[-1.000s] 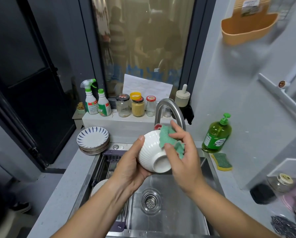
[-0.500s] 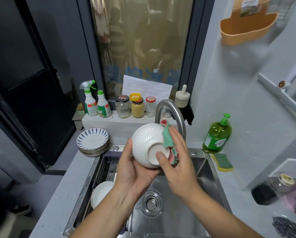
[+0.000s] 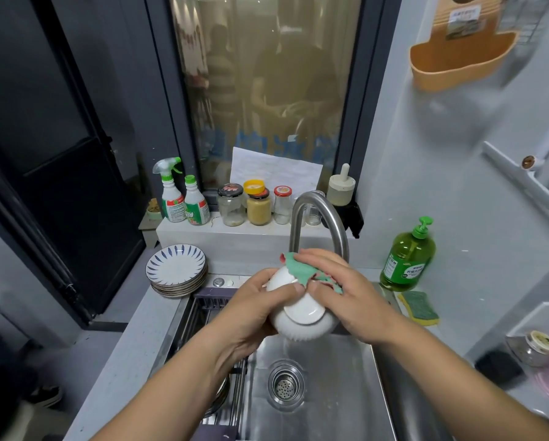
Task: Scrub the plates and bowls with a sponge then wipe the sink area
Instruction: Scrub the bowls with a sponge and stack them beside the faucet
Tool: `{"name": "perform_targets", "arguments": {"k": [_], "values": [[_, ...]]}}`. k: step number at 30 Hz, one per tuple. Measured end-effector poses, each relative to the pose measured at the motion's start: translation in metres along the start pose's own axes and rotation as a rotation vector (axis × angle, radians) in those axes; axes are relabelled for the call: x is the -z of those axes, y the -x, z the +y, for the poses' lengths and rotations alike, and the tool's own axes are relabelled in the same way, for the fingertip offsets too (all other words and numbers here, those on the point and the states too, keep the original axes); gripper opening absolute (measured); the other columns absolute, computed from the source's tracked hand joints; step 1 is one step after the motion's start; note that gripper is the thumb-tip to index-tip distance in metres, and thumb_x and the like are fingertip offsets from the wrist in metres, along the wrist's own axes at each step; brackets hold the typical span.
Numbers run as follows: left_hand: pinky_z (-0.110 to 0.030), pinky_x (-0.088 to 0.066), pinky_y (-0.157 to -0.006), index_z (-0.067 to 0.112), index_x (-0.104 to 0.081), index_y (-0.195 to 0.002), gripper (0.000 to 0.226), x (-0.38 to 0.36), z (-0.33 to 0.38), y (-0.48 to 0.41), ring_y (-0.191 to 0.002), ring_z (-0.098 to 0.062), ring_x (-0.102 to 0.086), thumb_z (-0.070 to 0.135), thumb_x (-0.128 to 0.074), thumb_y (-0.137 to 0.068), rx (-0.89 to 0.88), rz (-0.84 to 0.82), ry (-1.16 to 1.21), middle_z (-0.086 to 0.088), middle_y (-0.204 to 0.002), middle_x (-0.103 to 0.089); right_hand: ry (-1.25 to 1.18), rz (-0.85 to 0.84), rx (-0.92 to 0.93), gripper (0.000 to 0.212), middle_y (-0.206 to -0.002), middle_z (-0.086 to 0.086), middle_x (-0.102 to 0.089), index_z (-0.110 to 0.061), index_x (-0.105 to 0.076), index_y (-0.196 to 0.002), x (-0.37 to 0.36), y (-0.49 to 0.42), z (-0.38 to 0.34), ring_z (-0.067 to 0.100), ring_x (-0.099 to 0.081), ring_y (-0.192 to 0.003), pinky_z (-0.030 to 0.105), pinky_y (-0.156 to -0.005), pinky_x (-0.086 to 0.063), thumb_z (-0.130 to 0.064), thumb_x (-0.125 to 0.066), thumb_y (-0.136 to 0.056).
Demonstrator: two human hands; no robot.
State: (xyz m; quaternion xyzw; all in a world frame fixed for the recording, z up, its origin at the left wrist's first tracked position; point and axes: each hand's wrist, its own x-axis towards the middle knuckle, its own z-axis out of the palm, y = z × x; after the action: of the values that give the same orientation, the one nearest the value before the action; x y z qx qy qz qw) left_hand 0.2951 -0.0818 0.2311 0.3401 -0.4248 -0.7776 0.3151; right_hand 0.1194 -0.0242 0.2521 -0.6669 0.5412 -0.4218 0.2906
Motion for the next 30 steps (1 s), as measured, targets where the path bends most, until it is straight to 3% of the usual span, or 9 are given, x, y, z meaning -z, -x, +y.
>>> {"name": "perform_targets", "arguments": {"k": [2,5,10,14,18,20,23,26,30], "values": [[-0.05,-0.058,-0.083,0.009,-0.062,-0.127,0.066,-0.006,-0.003,-0.003,-0.093,-0.03,-0.073,0.019,-0.086,-0.067,-0.011,0.066,0.096,-0.021,-0.118,-0.072,0.01,0.182,0.023,0.039,-0.147,-0.018,-0.043,-0.033,-0.055,-0.134,-0.014,0.002,0.004,-0.002,-0.038,-0.139,0.021,-0.116,-0.029,-0.036,-0.049,-0.096],[-0.053,-0.063,-0.073,0.007,-0.056,-0.136,0.065,-0.011,-0.002,-0.007,-0.097,-0.034,-0.073,0.02,-0.082,-0.078,-0.003,0.085,0.305,-0.025,-0.126,-0.069,0.075,0.365,0.08,0.046,-0.159,-0.019,-0.026,-0.038,-0.036,-0.147,-0.047,0.015,0.007,0.007,-0.023,-0.15,0.026,-0.121,-0.019,-0.043,-0.034,-0.101],[-0.05,-0.06,-0.088,0.004,-0.055,-0.142,0.059,-0.016,-0.008,-0.002,-0.109,-0.032,-0.071,0.026,-0.064,-0.088,0.058,0.018,0.529,-0.022,-0.131,-0.068,0.204,0.395,0.125,0.054,-0.166,-0.013,-0.009,-0.044,-0.021,-0.155,-0.072,0.029,0.012,0.015,-0.009,-0.154,0.022,-0.122,-0.009,-0.038,-0.029,-0.103],[-0.047,-0.063,-0.074,0.008,-0.048,-0.147,0.069,-0.015,-0.018,-0.002,-0.113,-0.035,-0.07,0.021,-0.074,-0.084,0.04,0.057,0.498,-0.022,-0.133,-0.067,-0.031,0.44,0.008,0.043,-0.161,-0.02,-0.021,-0.048,-0.031,-0.144,-0.044,0.006,0.015,-0.006,-0.019,-0.147,0.022,-0.123,-0.017,-0.042,-0.031,-0.102],[-0.046,-0.064,-0.067,0.005,-0.051,-0.144,0.066,-0.014,-0.005,-0.007,-0.104,-0.034,-0.074,0.022,-0.07,-0.083,-0.022,0.095,0.51,-0.023,-0.128,-0.069,-0.072,0.364,0.013,0.044,-0.164,-0.019,0.001,-0.045,-0.026,-0.145,-0.051,0.013,0.003,-0.014,-0.003,-0.147,0.006,-0.115,-0.012,-0.035,-0.032,-0.102],[-0.049,-0.065,-0.078,0.003,-0.05,-0.145,0.067,-0.011,0.002,-0.009,-0.113,-0.035,-0.07,0.023,-0.067,-0.084,-0.043,0.112,0.538,-0.024,-0.129,-0.068,-0.017,0.317,0.067,0.047,-0.165,-0.014,0.007,-0.041,-0.02,-0.149,-0.067,0.025,-0.001,-0.012,0.001,-0.148,0.002,-0.112,-0.01,-0.034,-0.032,-0.104],[-0.056,-0.056,-0.093,0.003,-0.046,-0.145,0.068,-0.019,0.001,-0.008,-0.124,-0.041,-0.063,0.022,-0.07,-0.084,-0.09,0.157,0.506,-0.026,-0.13,-0.067,-0.018,0.423,0.051,0.057,-0.166,-0.01,-0.011,-0.036,-0.022,-0.151,-0.071,0.02,0.005,-0.004,-0.008,-0.151,0.011,-0.118,-0.016,-0.045,-0.038,-0.098],[-0.057,-0.055,-0.097,0.011,-0.051,-0.128,0.04,-0.037,-0.012,-0.001,-0.103,-0.037,-0.073,0.015,-0.067,-0.091,-0.126,0.181,0.446,-0.024,-0.118,-0.073,-0.085,0.606,-0.054,0.062,-0.155,-0.012,-0.036,-0.034,-0.04,-0.147,-0.059,0.002,0.0,0.001,-0.03,-0.145,0.028,-0.12,-0.029,-0.051,-0.05,-0.089],[-0.05,-0.053,-0.099,0.011,-0.054,-0.128,0.036,-0.038,-0.021,0.001,-0.101,-0.032,-0.074,0.016,-0.067,-0.095,-0.095,0.147,0.373,-0.02,-0.116,-0.074,-0.023,0.655,-0.028,0.043,-0.145,-0.01,-0.046,-0.031,-0.054,-0.135,-0.052,-0.002,-0.003,0.001,-0.04,-0.138,0.021,-0.115,-0.032,-0.027,-0.062,-0.093]]}}
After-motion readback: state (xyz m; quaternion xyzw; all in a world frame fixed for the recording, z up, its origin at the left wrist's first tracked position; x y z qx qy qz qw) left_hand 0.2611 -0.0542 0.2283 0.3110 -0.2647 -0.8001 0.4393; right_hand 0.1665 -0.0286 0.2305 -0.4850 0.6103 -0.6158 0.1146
